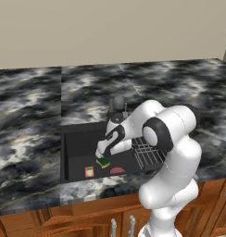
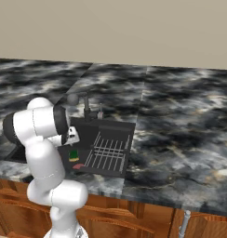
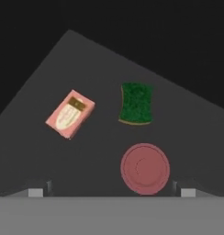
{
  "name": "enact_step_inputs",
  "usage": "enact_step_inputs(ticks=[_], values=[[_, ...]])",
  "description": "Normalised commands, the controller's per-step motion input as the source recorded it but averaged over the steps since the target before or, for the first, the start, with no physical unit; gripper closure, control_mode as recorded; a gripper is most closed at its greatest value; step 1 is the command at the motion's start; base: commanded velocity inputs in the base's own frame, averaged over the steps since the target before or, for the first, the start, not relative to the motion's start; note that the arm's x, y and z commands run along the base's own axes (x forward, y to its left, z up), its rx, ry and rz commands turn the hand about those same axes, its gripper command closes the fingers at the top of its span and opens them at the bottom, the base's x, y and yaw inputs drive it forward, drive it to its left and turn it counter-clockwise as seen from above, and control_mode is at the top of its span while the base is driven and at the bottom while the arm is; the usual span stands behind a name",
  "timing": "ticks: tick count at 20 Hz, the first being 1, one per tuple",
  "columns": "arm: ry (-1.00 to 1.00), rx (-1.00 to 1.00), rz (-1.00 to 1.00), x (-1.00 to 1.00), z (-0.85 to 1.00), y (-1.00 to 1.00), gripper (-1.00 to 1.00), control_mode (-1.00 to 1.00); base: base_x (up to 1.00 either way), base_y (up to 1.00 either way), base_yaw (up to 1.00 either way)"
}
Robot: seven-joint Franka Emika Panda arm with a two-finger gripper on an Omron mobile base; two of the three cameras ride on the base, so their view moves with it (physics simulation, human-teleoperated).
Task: Pick up the bar soap and sponge from the sink, and place them back in the cabinet, and close the cabinet door.
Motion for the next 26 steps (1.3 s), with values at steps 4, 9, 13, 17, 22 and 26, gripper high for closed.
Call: enact_step_inputs(ticks=[4,9,13,17,22,26], values=[[0.00,0.00,-0.03,0.37,-0.24,-0.01,-1.00,-1.00,0.00,0.00,0.00],[0.00,0.00,0.00,0.41,-0.32,0.00,-1.00,-1.00,0.00,0.00,0.00],[0.00,0.00,0.00,0.39,-0.38,0.00,-1.00,-1.00,0.00,0.00,0.00],[0.00,0.00,0.00,0.29,-0.36,0.00,-1.00,-1.00,0.00,0.00,0.00],[0.00,0.00,0.00,0.21,-0.35,0.00,-1.00,-1.00,0.00,0.00,0.00],[0.00,-0.01,0.00,0.08,-0.28,0.03,-1.00,-1.00,0.00,0.00,0.00]])
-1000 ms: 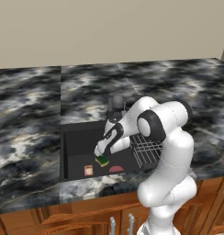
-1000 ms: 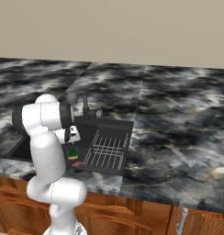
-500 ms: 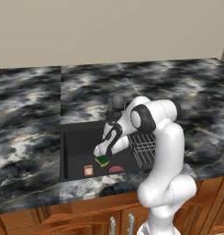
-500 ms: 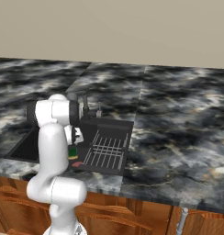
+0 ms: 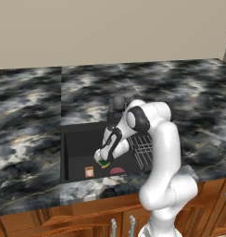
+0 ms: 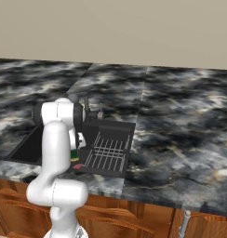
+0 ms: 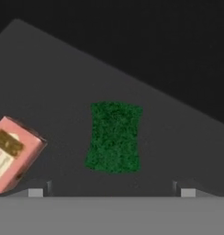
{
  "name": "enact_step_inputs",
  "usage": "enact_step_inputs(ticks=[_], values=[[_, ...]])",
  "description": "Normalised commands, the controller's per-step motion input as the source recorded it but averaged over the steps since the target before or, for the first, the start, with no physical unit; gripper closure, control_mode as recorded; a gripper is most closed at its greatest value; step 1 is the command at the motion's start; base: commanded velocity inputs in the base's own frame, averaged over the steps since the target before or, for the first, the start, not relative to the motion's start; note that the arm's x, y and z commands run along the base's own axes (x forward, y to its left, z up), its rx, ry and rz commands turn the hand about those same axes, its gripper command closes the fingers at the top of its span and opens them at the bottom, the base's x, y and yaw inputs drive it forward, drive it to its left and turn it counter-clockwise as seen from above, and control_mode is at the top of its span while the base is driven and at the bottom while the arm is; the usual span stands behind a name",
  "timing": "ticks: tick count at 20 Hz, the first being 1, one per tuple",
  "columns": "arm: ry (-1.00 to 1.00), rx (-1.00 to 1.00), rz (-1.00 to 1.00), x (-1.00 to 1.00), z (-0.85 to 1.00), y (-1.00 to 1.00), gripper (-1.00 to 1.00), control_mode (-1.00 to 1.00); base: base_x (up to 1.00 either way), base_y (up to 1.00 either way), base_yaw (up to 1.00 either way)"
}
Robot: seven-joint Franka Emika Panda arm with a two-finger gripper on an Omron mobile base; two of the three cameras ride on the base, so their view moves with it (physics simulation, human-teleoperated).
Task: Pick up the bar soap and sponge from the sink, and place them back in the cabinet, and close the cabinet door.
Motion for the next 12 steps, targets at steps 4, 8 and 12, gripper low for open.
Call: enact_step_inputs(ticks=[4,8,12], values=[[0.00,0.00,0.00,0.05,-0.23,0.05,-1.00,-1.00,0.00,0.00,0.00],[0.00,0.00,0.00,0.02,-0.17,0.07,-1.00,-1.00,0.00,0.00,0.00],[0.00,0.00,0.00,0.10,-0.21,0.06,-1.00,-1.00,0.00,0.00,0.00]])
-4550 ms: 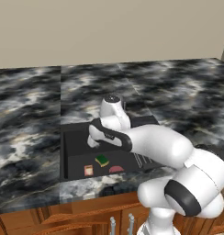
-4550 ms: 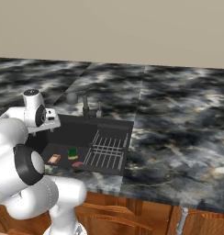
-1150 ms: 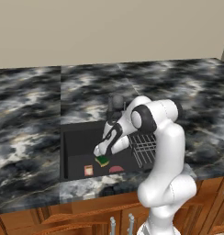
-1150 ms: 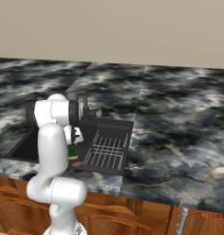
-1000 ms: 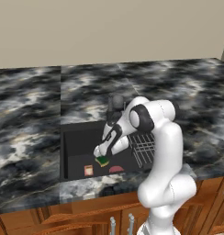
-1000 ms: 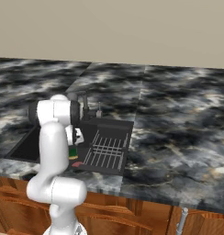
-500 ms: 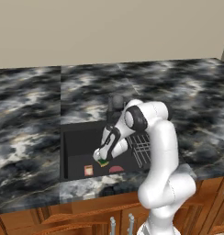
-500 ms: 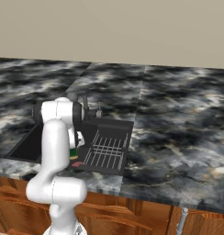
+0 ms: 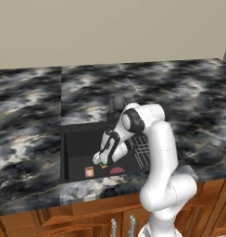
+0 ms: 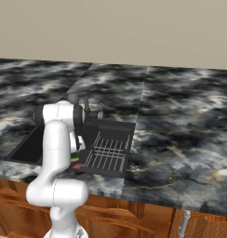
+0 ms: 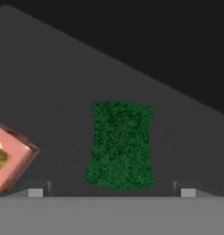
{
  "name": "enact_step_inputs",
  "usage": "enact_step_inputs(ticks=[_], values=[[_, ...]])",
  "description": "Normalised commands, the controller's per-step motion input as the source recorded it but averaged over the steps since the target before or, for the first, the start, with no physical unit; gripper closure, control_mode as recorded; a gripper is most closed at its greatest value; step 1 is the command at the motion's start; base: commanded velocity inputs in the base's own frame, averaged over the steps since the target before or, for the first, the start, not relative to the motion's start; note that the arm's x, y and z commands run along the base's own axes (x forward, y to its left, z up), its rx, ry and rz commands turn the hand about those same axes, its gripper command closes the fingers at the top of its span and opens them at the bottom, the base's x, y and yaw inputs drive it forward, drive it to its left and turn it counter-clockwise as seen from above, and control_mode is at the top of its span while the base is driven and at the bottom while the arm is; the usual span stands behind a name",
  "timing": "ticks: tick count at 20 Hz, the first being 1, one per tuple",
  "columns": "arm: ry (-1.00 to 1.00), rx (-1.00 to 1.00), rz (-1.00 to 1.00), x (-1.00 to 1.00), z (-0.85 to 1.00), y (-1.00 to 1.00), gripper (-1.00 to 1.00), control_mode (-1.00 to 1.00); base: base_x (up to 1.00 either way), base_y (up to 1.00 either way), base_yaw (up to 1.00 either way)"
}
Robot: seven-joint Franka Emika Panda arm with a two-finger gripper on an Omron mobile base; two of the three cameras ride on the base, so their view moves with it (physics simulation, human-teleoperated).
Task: Pick up the bar soap and sponge from the sink, and place them back in the cabinet, and close the cabinet door.
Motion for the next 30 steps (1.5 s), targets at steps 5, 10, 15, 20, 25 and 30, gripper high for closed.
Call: enact_step_inputs(ticks=[5,10,15,20,25,30], values=[[0.01,0.00,0.00,0.23,-0.18,0.01,-1.00,-1.00,0.00,0.00,0.00],[0.03,0.00,0.00,0.29,-0.14,0.00,-1.00,-1.00,0.00,0.00,0.00],[0.05,0.00,0.00,0.22,-0.14,0.00,-1.00,-1.00,0.00,0.00,0.00],[0.07,0.00,0.00,0.14,-0.20,0.00,-1.00,-1.00,0.00,0.00,0.00],[0.08,0.00,0.00,0.01,-0.24,0.00,-1.00,-1.00,0.00,0.00,0.00],[0.02,0.00,0.00,0.02,-0.09,0.00,-1.00,-1.00,0.00,0.00,0.00]])
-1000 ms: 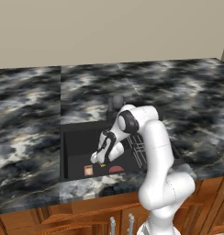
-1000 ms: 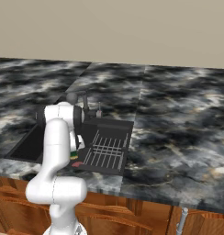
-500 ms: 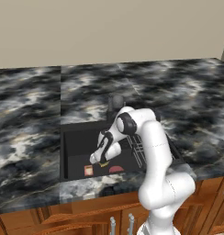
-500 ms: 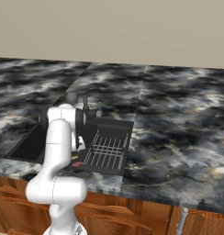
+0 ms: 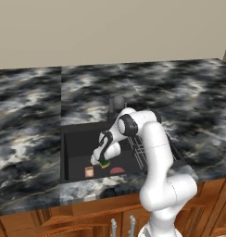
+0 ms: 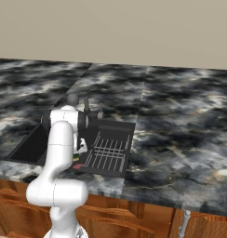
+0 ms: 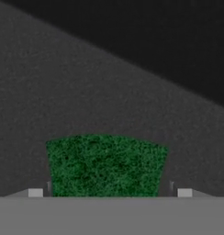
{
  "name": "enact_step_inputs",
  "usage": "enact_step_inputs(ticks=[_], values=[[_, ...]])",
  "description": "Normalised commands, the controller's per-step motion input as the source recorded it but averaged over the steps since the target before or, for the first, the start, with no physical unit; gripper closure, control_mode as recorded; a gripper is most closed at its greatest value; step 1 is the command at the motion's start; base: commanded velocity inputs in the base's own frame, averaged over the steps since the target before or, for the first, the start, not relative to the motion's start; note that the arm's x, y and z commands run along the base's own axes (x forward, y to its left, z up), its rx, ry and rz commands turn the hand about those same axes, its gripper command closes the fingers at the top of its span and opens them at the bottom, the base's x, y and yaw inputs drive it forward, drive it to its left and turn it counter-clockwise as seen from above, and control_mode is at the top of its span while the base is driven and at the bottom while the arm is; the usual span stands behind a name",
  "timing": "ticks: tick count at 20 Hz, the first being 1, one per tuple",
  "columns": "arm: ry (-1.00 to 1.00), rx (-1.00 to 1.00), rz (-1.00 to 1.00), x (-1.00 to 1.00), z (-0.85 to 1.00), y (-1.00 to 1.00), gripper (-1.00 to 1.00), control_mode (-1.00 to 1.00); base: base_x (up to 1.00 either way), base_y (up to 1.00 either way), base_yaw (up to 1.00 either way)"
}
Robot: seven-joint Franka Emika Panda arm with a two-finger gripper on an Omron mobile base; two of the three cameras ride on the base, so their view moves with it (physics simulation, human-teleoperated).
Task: Pick up the bar soap and sponge from the sink, and place them back in the cabinet, and close the cabinet door.
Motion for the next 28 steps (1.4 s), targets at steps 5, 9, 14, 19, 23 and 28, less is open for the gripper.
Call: enact_step_inputs(ticks=[5,9,14,19,23,28], values=[[0.00,0.00,0.00,0.00,0.00,0.00,1.00,-1.00,0.00,0.00,0.00],[0.00,0.00,0.00,0.00,0.00,0.00,1.00,-1.00,0.00,0.00,0.00],[-0.08,0.00,0.01,0.00,0.14,0.00,1.00,-1.00,0.00,0.00,0.00],[-0.09,0.00,0.03,-0.12,0.34,0.03,1.00,-1.00,0.00,0.00,0.00],[-0.07,0.00,0.04,-0.24,0.32,0.11,1.00,-1.00,0.00,0.00,0.00],[-0.03,0.00,0.02,-0.20,0.35,0.10,1.00,-1.00,0.00,0.00,0.00]])
